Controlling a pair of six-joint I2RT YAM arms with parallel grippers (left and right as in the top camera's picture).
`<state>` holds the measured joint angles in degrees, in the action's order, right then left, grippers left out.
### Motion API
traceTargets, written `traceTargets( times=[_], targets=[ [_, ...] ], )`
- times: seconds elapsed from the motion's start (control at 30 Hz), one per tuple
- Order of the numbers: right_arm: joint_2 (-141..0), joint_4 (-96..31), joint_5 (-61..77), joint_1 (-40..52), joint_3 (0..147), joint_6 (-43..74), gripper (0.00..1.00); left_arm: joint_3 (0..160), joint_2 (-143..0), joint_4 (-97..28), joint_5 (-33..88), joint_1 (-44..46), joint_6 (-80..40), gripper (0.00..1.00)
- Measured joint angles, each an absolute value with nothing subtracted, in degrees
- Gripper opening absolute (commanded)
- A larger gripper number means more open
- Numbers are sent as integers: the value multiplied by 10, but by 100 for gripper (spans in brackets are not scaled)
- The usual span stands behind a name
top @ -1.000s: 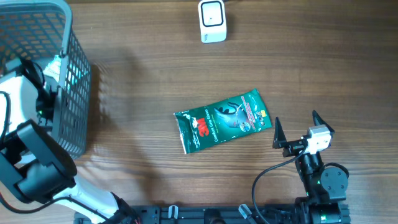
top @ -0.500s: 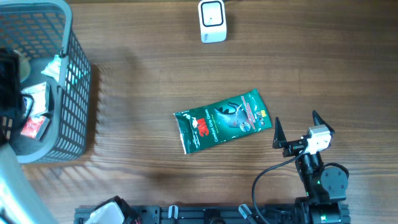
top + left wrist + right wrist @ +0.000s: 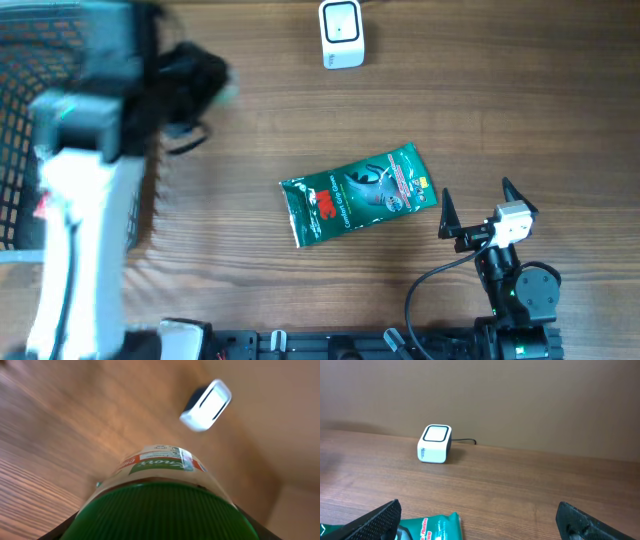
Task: Scan the item barcode
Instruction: 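Carry the jar under the scanner and set it beside the green pack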
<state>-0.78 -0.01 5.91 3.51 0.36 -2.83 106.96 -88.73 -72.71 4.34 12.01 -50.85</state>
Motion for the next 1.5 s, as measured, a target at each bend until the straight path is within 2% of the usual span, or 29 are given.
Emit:
traceTargets(
  times=[0.1,0.37,0.6,0.7,0.8,0.93,0.97,1.07,1.23,1.37,1.5],
  targets=[
    [-8,0,59,35,4,-28,100,1068,-986,-702,29,182,-507,52],
    [-8,0,59,35,4,-28,100,1067,-1195,-627,26,270,-506,52],
    [-8,0,59,35,4,-28,100,1065,-1266,-609,13,315,-500,54],
    [-8,0,59,35,4,-28,100,1065,-1268,-587,-12,331,-447,54],
    [-8,0,59,35,4,-28,100,1065,-1268,-573,-19,344,-355,54],
    [-8,0,59,35,4,-28,100,1065,-1268,-572,0,367,-151,58],
    [-8,0,59,35,4,-28,100,1065,-1268,-572,6,376,-65,58],
    [-8,0,59,35,4,-28,100,1065,-1268,-564,10,381,58,56],
    [-8,0,59,35,4,-28,100,1065,-1268,-563,10,371,246,58],
    [-8,0,59,35,4,-28,100,1065,-1270,-562,10,367,466,58],
    [-8,0,59,35,4,-28,100,1065,-1287,-554,10,364,588,59]
  ],
)
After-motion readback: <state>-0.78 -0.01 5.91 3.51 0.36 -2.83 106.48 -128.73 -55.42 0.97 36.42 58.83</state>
